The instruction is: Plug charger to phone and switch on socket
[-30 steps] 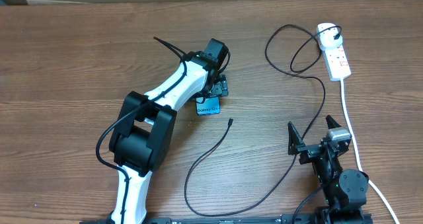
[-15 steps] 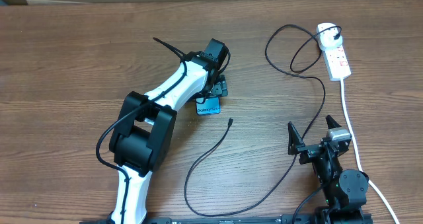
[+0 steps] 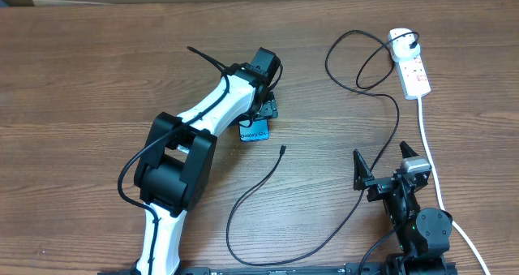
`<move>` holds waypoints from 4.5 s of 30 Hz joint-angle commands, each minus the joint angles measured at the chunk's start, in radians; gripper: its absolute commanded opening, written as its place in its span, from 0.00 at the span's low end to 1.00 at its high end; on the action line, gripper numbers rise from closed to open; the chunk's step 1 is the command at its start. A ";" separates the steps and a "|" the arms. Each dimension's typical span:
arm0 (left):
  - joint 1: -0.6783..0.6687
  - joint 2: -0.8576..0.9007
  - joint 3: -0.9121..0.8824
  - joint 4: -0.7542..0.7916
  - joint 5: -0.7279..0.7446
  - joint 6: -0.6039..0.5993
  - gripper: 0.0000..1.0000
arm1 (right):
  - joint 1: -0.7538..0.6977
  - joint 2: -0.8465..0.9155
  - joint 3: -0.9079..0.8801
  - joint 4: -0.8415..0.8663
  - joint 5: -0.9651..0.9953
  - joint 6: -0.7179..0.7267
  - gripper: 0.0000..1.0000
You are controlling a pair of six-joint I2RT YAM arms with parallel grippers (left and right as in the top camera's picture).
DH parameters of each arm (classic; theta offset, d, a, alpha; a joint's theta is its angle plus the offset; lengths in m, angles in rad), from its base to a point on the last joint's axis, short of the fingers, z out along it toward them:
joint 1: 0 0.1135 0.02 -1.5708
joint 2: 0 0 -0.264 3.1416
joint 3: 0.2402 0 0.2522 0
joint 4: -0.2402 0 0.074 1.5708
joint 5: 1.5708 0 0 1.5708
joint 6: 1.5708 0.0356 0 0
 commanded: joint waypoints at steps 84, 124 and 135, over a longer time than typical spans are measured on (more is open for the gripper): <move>0.037 0.001 0.192 -0.278 0.193 -0.010 0.73 | 0.004 -0.006 -0.010 0.004 0.006 0.003 1.00; 0.254 0.001 0.192 -0.230 0.927 0.017 0.74 | 0.004 -0.006 -0.010 0.004 0.006 0.003 1.00; 0.328 0.001 0.192 -0.220 1.079 0.018 0.75 | 0.004 -0.006 -0.010 0.004 0.006 0.003 1.00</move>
